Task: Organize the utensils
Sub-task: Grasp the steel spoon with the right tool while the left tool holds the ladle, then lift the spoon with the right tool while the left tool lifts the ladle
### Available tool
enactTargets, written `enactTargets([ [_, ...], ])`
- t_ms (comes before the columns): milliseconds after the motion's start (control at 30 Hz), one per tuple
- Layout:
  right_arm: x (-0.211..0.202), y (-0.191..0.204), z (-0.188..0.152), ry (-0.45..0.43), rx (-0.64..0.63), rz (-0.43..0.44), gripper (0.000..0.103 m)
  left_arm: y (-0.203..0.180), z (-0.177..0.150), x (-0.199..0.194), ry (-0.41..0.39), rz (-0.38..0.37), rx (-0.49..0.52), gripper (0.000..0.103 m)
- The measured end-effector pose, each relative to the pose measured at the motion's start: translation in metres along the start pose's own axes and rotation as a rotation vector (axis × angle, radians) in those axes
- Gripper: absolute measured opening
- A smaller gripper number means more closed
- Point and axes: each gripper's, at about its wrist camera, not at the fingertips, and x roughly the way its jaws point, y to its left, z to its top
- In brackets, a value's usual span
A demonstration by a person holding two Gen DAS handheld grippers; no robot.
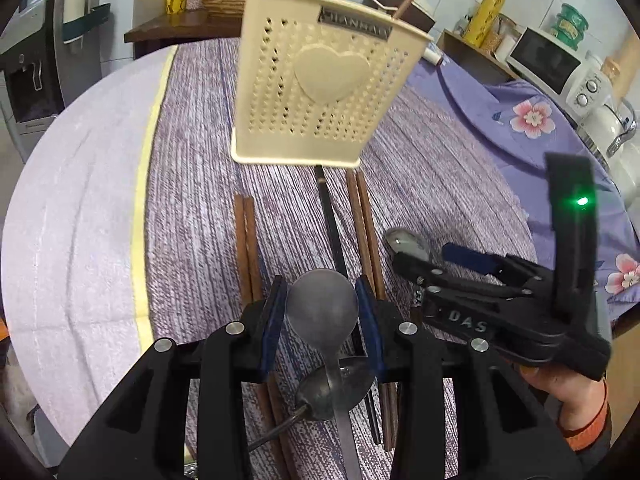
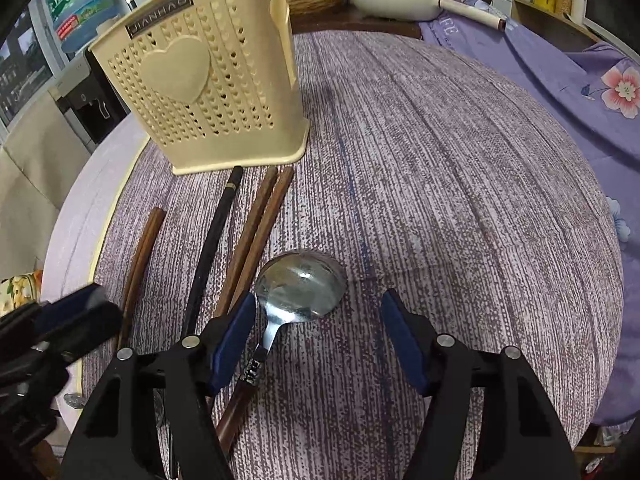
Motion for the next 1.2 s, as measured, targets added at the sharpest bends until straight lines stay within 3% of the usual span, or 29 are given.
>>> enactTargets([
  [333, 0.010, 0.014, 0.012, 0.025, -0.045, -0.082, 0.060, 0.004, 0.007, -0.009, -0.023, -0.003, 0.000, 0.036],
  [467, 0.009, 0.020, 0.013, 0.029, -0.070, -0.073, 0.046, 0.004, 0.008, -0.009, -0.026, -0.005, 0.001, 0.036],
  [600, 0.008, 0.019, 0.014, 0.039, -0.062, -0.060, 0.047, 0.003, 0.009, -0.009, -0.028, -0.005, 0.002, 0.036],
  [667, 0.008, 0.015, 0.016, 0.053, -0.034, -0.035, 0.060, 0.002, 0.009, -0.010, -0.029, -0.005, 0.004, 0.036],
  [700, 0.008, 0.013, 0.016, 0.063, -0.022, -0.033, 0.061, 0.002, 0.010, -0.010, -0.030, -0.005, 0.004, 0.036],
  [800, 0.007, 0.014, 0.014, 0.079, -0.050, -0.065, 0.058, 0.002, 0.010, -0.010, -0.029, -0.004, 0.008, 0.036],
  [933, 0.007, 0.013, 0.013, 0.081, -0.048, -0.079, 0.046, 0.001, 0.011, -0.009, -0.028, -0.003, 0.010, 0.036],
  [1200, 0.004, 0.013, 0.015, 0.033, -0.034, -0.043, 0.045, 0.000, 0.012, -0.008, -0.026, 0.001, 0.013, 0.036],
])
